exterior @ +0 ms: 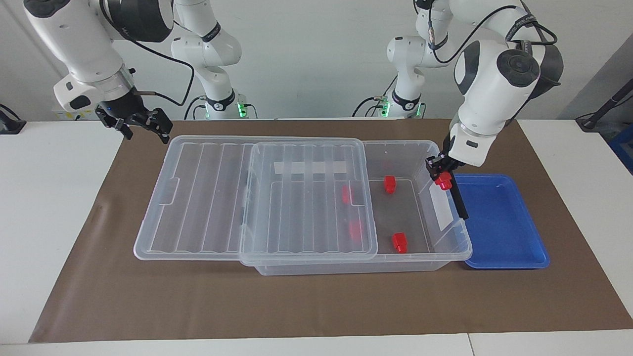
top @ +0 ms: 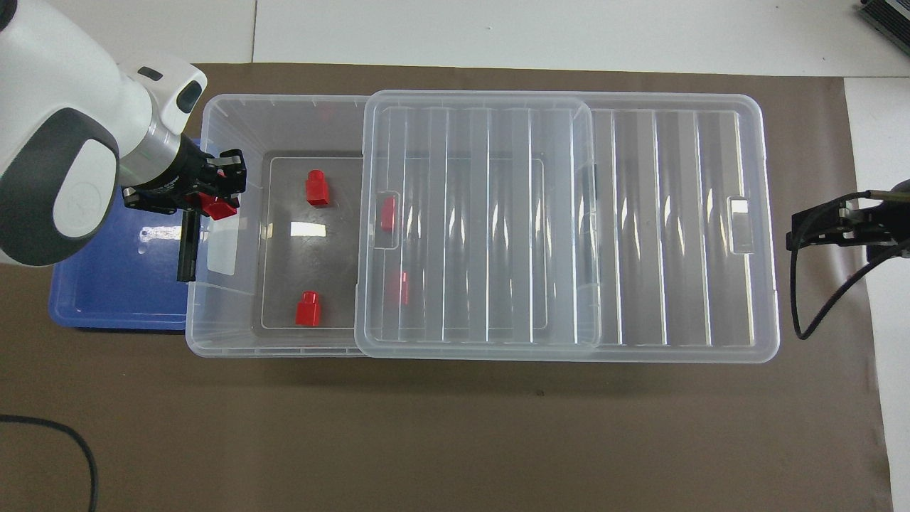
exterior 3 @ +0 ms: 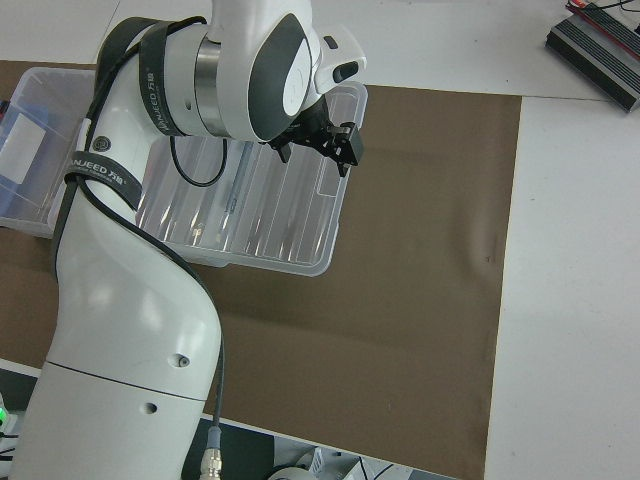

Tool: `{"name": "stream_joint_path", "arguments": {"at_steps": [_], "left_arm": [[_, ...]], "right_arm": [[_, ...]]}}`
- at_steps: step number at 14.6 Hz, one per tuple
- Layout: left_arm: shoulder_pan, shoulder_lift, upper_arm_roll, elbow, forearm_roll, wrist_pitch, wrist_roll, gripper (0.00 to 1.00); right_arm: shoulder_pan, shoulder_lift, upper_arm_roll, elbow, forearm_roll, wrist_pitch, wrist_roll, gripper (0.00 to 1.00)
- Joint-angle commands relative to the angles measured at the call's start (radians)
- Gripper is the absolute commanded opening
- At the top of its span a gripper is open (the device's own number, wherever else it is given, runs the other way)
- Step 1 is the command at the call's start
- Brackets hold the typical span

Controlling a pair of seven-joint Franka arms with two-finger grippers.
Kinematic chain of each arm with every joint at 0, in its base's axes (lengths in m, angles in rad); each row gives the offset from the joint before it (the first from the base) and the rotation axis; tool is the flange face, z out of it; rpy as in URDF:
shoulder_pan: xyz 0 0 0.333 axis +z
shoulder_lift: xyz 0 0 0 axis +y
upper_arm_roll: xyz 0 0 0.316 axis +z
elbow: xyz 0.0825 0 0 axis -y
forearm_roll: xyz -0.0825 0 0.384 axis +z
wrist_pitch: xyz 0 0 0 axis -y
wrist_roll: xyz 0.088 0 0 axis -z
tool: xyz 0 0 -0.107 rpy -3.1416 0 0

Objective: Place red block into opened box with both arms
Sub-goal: 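Carry the red block over the opened box with the left gripper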

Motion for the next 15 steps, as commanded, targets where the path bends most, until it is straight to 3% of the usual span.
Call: {"name": "stream_joint_path", "arguments": {"at_steps": [1, 4, 15], "left_arm": [[-0.053, -0.044, 0.011, -0.095, 0.025, 0.091, -0.020, 0.00], [-0.095, -0.075, 0.011, -0.262, 0.040, 0.292, -0.039, 0.00], [-0.129, -0.020, 0.009, -0.522, 0.125, 0.653, -0.043, 0.00]], "right_arm": [[-0.015, -0.026, 0.007, -0.031, 0.007, 0.015, -0.026, 1.00], [-0.015, -0.026, 0.005, -0.029, 0.007, 0.015, -0.026, 1.00], [-0.017, -0.026, 0.007, -0.032, 0.007, 0.016, -0.026, 1.00]]}}
